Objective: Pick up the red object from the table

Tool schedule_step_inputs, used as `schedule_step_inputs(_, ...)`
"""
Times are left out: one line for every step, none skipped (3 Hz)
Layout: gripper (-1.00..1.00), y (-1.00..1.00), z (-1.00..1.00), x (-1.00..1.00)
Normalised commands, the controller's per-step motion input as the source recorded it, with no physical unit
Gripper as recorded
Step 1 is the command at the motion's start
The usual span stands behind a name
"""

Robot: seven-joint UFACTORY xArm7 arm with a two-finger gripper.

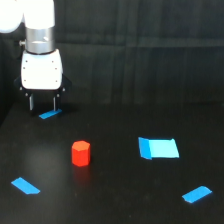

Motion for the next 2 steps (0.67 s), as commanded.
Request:
schedule_step_inputs(0.98,-0.03,-0.02,0.18)
schedule_step_inputs(0.89,-0.52,-0.22,0.6)
